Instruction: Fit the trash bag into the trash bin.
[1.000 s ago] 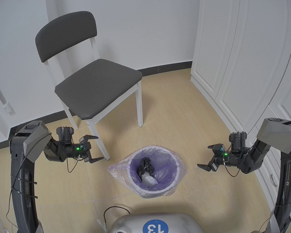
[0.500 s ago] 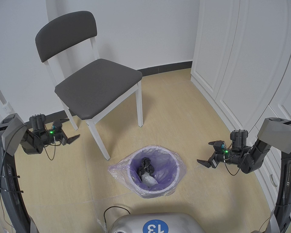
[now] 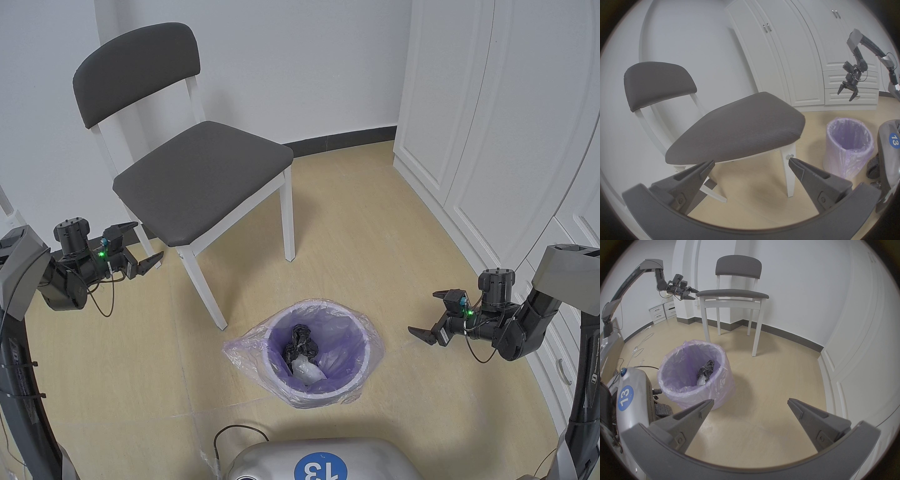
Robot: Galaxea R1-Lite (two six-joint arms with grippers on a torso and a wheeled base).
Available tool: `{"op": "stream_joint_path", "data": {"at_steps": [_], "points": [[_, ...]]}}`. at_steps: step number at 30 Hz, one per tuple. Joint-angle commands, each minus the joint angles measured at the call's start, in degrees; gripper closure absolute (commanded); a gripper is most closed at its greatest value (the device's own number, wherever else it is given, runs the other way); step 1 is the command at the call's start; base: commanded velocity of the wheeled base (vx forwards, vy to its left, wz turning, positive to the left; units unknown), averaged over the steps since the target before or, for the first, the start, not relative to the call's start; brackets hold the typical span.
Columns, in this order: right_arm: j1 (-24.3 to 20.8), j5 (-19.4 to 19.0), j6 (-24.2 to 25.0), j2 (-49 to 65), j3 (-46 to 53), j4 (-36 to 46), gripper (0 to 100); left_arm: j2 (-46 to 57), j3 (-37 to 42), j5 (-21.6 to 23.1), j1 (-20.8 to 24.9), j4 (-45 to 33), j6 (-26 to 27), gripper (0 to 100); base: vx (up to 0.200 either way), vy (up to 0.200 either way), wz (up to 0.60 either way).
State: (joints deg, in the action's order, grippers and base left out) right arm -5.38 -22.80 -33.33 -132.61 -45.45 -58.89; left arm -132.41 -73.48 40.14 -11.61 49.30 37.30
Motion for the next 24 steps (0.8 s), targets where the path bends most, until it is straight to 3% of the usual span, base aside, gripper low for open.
{"op": "stream_joint_path", "data": {"at_steps": [1, 12, 16, 23, 24], "points": [[0.4, -0.1, 0.1, 0.0, 0.5, -0.7, 0, -5.1, -5.5, -2.7, 4.0, 0.0, -1.5, 0, 0.0, 0.0, 0.0], [2.5, -0.3, 0.1, -0.2, 0.5, -0.8, 0, -11.0, -17.3, -7.9, 9.7, -1.0, -7.3, 0, 0.0, 0.0, 0.0], [2.7, -0.3, 0.0, -0.1, 0.9, -0.9, 0, -10.6, -15.2, -7.8, 8.9, -0.4, -6.7, 0, 0.0, 0.0, 0.0], [2.7, -0.4, 0.0, -0.2, 1.5, -1.1, 0, -4.3, -3.2, -6.1, 3.9, 7.4, -6.7, 0, 0.0, 0.0, 0.0], [2.7, -0.4, 0.0, -0.5, 1.5, -1.8, 0, -1.3, 2.3, -3.9, 2.4, 10.9, -7.0, 0, 0.0, 0.0, 0.0]]}}
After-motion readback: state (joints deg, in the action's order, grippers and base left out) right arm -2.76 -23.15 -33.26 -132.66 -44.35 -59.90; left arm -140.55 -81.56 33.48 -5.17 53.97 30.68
